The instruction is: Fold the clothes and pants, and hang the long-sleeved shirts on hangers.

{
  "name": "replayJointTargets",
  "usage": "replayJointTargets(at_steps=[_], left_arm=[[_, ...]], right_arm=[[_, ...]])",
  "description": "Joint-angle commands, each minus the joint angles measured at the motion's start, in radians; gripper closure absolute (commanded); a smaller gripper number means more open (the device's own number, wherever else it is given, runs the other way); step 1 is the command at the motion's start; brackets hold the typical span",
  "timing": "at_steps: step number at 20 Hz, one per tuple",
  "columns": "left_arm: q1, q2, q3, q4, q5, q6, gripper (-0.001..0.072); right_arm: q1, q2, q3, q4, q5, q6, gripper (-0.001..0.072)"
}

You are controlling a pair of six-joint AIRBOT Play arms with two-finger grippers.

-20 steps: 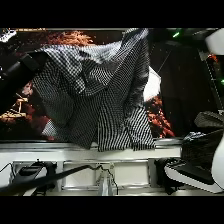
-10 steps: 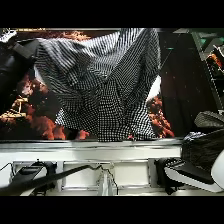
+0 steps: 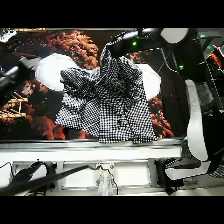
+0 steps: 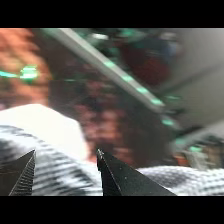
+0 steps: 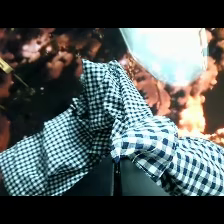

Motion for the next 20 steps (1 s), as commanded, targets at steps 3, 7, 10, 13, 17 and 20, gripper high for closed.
replayJointTargets(at_steps=[3,7,10,13,17,20], left_arm=[[0.277,0.050,-0.001,0.445,-0.184,-0.212,0.0352],[0.405,0.106,-0.001,0.647,-0.203,-0.213,0.0352],[0.468,0.102,-0.001,0.837,-0.195,-0.203,0.0352],[0.491,0.073,0.002,1.033,-0.124,-0.192,0.0352],[0.491,-0.039,0.105,1.294,-0.213,-0.256,0.0362],[0.491,-0.176,0.220,1.338,-0.290,-0.351,0.0361]], right_arm=[[0.010,-0.026,0.001,-0.024,-0.021,-0.004,0.0689],[0.010,-0.026,0.001,-0.024,-0.017,-0.004,0.0690],[0.010,-0.026,0.001,-0.024,0.006,-0.006,0.0690],[0.010,-0.026,0.001,-0.031,0.037,-0.032,0.0690],[0.010,-0.026,0.001,-0.051,0.066,-0.045,0.0690],[0.010,-0.028,0.001,-0.035,0.063,-0.044,0.0689]])
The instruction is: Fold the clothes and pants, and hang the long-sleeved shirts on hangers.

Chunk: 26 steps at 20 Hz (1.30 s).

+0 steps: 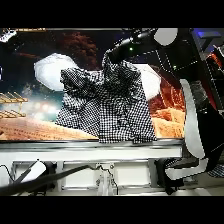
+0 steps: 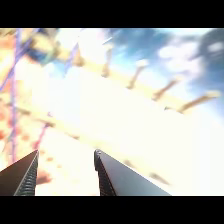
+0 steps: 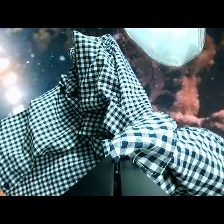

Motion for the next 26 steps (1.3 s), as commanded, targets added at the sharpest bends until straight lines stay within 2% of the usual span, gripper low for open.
replayJointTargets(at_steps=[1,8,19,21,23,26], left_arm=[[0.003,-0.145,0.124,0.122,-0.093,-0.086,0.0361],[0.003,-0.349,0.290,0.145,-0.119,-0.087,0.0361],[0.004,-0.483,0.319,0.250,0.040,-0.053,0.0360],[0.003,-0.505,0.319,0.250,0.066,-0.019,0.0362],[0.003,-0.517,0.319,0.250,0.093,0.013,0.0421],[0.004,-0.525,0.321,0.256,0.134,0.027,0.0423]], right_arm=[[0.001,-0.003,0.000,0.008,0.007,-0.005,0.0689],[0.001,-0.006,0.001,0.007,0.008,0.000,0.0690],[0.001,-0.005,0.001,0.008,0.034,0.042,0.0689],[0.001,-0.005,0.001,0.009,0.034,0.051,0.0689],[0.001,-0.005,0.001,0.009,0.034,0.066,0.0689],[0.001,-0.005,0.001,0.013,0.034,0.068,0.0689]])
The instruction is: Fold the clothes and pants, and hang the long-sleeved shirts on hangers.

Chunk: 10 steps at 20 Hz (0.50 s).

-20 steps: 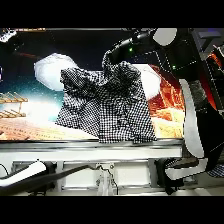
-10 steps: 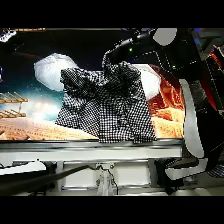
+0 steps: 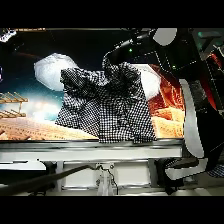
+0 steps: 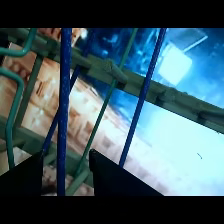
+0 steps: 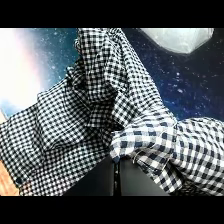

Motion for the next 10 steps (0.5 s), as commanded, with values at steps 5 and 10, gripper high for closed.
replayJointTargets(at_steps=[5,10], left_arm=[[0.001,-0.026,0.003,0.010,0.049,0.040,0.0546],[0.001,-0.026,0.004,0.010,0.049,0.072,0.0611]], right_arm=[[0.001,0.000,0.001,0.023,0.005,0.010,0.0689],[0.001,0.000,0.001,0.023,0.025,0.010,0.0689]])
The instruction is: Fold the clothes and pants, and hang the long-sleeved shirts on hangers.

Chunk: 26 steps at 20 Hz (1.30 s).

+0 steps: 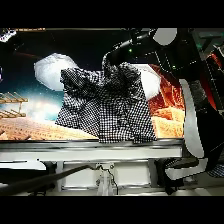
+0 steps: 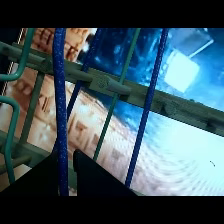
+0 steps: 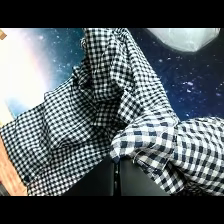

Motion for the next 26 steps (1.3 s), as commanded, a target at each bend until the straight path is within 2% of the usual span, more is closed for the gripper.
replayJointTargets(at_steps=[1,6,7,17,23,26], left_arm=[[0.001,-0.002,0.001,0.000,0.003,0.019,0.0613],[0.001,-0.002,0.001,0.000,0.003,0.041,0.0646],[0.001,-0.002,0.001,-0.001,0.003,0.041,0.0692],[-0.011,0.007,0.011,0.000,0.002,0.060,0.0693],[-0.057,0.084,0.072,-0.001,0.017,0.058,0.0694],[-0.088,0.151,0.072,-0.016,0.017,-0.005,0.0694]], right_arm=[[0.001,0.000,0.001,0.002,0.013,0.001,0.0689],[0.001,0.000,0.001,0.002,0.013,0.000,0.0689],[0.001,0.000,0.001,0.002,0.013,0.000,0.0689],[0.001,0.000,0.001,0.002,0.013,0.000,0.0690],[0.001,0.000,0.001,0.004,0.016,0.000,0.0689],[0.001,0.000,0.001,0.003,0.011,-0.001,0.0689]])
